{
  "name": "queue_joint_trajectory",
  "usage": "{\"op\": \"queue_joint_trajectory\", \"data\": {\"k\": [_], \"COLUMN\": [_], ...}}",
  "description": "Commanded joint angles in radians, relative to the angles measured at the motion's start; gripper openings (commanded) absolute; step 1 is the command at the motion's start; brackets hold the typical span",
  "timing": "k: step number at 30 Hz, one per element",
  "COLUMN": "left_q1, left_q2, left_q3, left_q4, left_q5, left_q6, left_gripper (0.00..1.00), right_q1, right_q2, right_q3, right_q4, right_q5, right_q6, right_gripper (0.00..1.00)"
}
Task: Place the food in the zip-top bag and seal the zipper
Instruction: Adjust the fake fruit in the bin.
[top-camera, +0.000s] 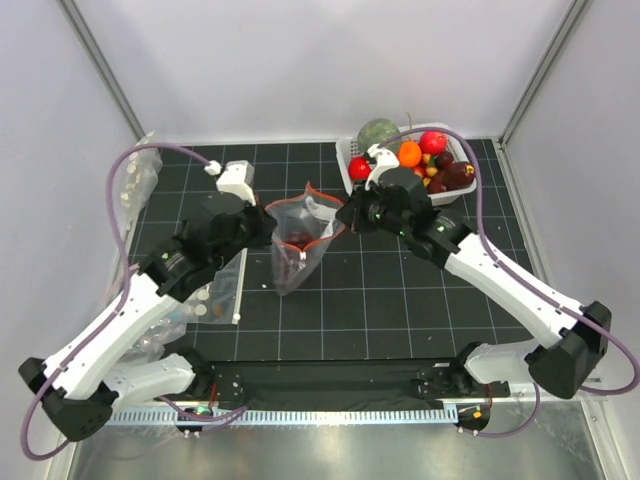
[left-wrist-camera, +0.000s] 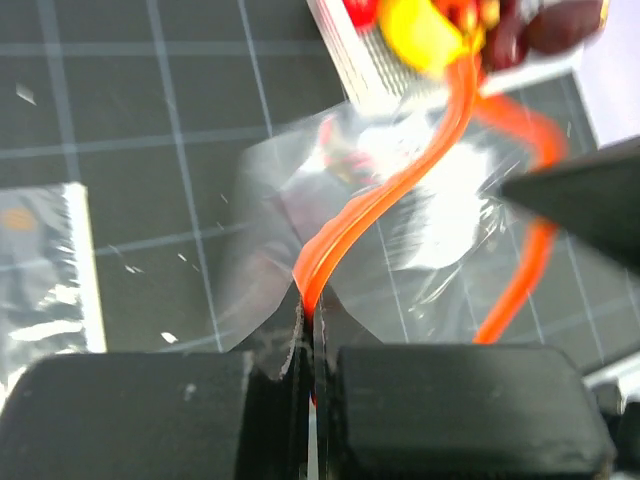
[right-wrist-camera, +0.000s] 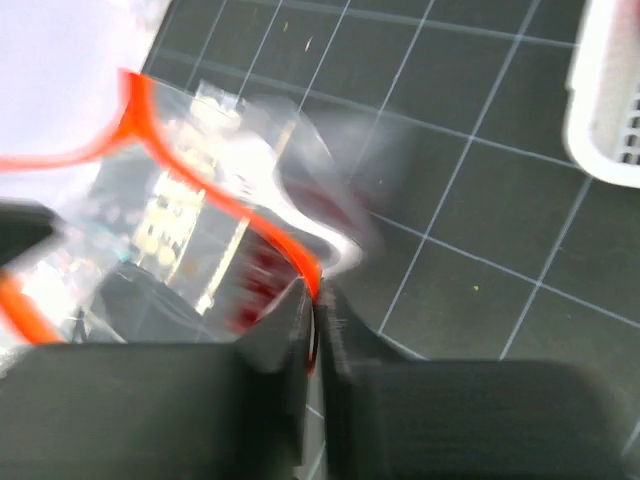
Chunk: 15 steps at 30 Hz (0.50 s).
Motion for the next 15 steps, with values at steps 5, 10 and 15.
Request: {"op": "queue_joint_trajectory", "data": {"k": [5, 10, 15], "left_q1": [0.004, 0.004, 0.007], "left_q2": [0.094, 0.239, 0.296], "left_q3": [0.041, 0.06, 0.074], "left_q4": [0.019, 0.005, -0.024], "left_q5": [-0.073, -0.076, -0.131], "left_q6": [0.05, 0.082, 0.093], "left_gripper": [0.02, 0.02, 0.01], "right_q1": [-0.001, -0.03, -0.05], "right_q2": [0.037, 0.014, -0.001], "right_q3": [-0.06, -0.145, -0.2], "right_q4": [0.119, 0.177, 0.204], "right_q5": [-0.028, 0.061, 0.113], "right_q6": [-0.028, -0.022, -0.013], "right_gripper": [0.67, 0.75, 0.74]}}
